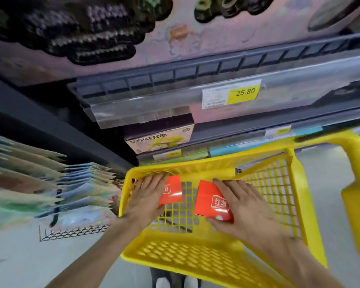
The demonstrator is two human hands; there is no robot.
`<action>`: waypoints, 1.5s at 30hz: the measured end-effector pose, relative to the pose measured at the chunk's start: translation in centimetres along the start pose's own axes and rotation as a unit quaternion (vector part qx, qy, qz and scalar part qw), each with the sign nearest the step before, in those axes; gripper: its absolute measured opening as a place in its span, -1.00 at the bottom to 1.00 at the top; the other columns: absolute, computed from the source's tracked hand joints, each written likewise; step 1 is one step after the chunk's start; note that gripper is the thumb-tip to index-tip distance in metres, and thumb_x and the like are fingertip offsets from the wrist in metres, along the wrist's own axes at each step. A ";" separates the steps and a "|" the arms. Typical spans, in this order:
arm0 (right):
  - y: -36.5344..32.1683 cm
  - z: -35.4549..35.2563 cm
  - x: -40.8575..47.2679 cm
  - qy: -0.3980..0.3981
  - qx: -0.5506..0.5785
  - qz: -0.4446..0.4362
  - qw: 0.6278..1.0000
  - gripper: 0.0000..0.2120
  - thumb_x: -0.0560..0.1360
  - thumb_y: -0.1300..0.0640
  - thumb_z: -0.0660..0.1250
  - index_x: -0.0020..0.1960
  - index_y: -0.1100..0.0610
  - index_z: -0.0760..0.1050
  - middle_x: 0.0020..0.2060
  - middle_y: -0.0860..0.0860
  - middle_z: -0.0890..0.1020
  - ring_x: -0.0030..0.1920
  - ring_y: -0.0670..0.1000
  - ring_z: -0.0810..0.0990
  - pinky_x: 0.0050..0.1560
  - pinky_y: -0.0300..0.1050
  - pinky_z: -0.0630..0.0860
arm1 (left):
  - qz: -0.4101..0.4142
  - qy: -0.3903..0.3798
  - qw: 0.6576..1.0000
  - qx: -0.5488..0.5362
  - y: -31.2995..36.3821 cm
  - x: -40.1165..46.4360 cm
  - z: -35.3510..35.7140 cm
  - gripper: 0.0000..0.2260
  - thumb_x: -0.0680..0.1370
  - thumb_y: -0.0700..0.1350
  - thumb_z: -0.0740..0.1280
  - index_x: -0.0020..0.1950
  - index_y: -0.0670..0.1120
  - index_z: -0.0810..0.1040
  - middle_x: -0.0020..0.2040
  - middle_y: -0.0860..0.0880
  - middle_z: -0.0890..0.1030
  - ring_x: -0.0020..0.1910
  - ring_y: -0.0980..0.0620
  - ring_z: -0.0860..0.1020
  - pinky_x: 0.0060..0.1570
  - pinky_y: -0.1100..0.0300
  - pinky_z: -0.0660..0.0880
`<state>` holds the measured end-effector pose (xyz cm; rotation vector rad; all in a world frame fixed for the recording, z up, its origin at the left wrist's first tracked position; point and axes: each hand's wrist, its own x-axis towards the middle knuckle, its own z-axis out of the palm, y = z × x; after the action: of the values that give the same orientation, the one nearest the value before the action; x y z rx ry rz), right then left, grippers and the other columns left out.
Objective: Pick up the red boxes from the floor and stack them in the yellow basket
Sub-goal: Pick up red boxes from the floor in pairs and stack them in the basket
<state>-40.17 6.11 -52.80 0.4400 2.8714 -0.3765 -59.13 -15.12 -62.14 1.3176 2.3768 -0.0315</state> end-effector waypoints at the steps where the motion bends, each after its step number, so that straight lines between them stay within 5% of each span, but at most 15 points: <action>1: 0.2 0.4 0.7 -0.006 -0.004 -0.010 1.000 -0.13 0.34 -0.47 0.22 0.44 0.09 0.35 0.15 0.03 0.55 0.11 0.12 0.53 0.18 0.13 0.50 | -0.003 0.005 1.000 0.003 0.0 0.0 0.0 -0.08 0.31 0.10 0.55 0.57 -0.04 0.19 0.45 -0.03 0.38 0.38 -0.12 0.36 0.37 -0.12 0.33; 10: 1.0 7.0 7.9 -0.079 -0.023 -0.099 0.992 -0.15 0.30 -0.40 0.35 0.36 0.17 0.36 0.15 0.09 0.57 0.11 0.12 0.58 0.18 0.07 0.52 | -0.033 0.026 0.999 0.021 0.7 0.2 0.9 -0.07 0.22 0.00 0.59 0.53 -0.10 0.29 0.36 -0.07 0.42 0.31 -0.13 0.39 0.37 -0.13 0.35; 16: 0.9 10.3 9.4 -0.086 0.006 -0.107 0.990 -0.13 0.41 -0.32 0.31 0.50 0.19 0.16 0.36 0.11 0.39 0.36 0.14 0.37 0.45 0.03 0.22 | -0.023 0.029 0.999 0.022 0.3 -0.3 1.4 -0.07 0.33 -0.04 0.57 0.59 -0.10 0.16 0.44 -0.07 0.33 0.42 -0.12 0.30 0.45 -0.12 0.25; 25: 0.5 8.7 8.5 -0.088 0.006 -0.101 0.991 0.01 0.41 -0.35 0.34 0.58 0.15 -0.05 0.44 0.08 0.25 0.46 0.13 0.19 0.52 0.02 0.00 | -0.025 0.017 0.999 0.037 0.9 -1.2 -0.2 -0.10 0.39 0.01 0.55 0.60 -0.09 0.13 0.51 -0.09 0.29 0.50 -0.13 0.24 0.48 -0.15 0.19; 32: 0.5 -1.8 1.7 -0.035 0.043 -0.054 0.997 -0.11 0.41 -0.40 0.24 0.55 0.05 0.07 0.43 0.04 0.33 0.42 0.08 0.29 0.48 -0.03 0.17 | 0.069 0.084 0.994 -0.012 4.3 -4.1 -9.4 -0.22 0.40 0.11 0.53 0.54 0.01 0.28 0.43 -0.01 0.43 0.41 -0.07 0.41 0.34 -0.02 0.39; 36: 1.2 -12.0 -6.0 0.003 0.044 -0.005 0.999 -0.07 0.40 -0.55 -0.03 0.56 0.04 0.08 0.45 0.03 0.32 0.45 0.08 0.27 0.47 0.01 0.18 | 0.143 0.115 0.982 -0.053 9.8 -6.5 -19.5 -0.27 0.50 0.22 0.38 0.59 0.07 0.17 0.54 0.04 0.27 0.51 -0.01 0.23 0.47 0.01 0.19; 38: 1.6 -17.6 -10.9 0.035 0.054 0.030 0.998 -0.05 0.38 -0.57 -0.09 0.56 0.02 0.11 0.45 0.02 0.34 0.45 0.09 0.28 0.46 0.03 0.20 | 0.197 0.137 0.970 -0.042 13.4 -7.8 -24.6 -0.28 0.49 0.23 0.39 0.57 0.03 0.24 0.51 0.01 0.33 0.49 -0.03 0.29 0.48 0.07 0.12; 45: 5.9 -32.5 -29.8 0.179 0.044 0.177 0.967 -0.20 0.44 -0.42 0.26 0.52 0.01 0.21 0.37 0.03 0.44 0.32 0.05 0.41 0.31 -0.17 0.28 | 0.390 0.161 0.904 -0.070 31.4 -11.9 -37.4 -0.30 0.45 0.33 0.23 0.50 -0.02 0.37 0.47 0.01 0.41 0.45 -0.01 0.37 0.44 0.08 0.25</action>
<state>-15.97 12.84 -16.05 1.1217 3.0282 -0.3944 -41.06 0.75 -18.01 2.2272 1.8511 0.6201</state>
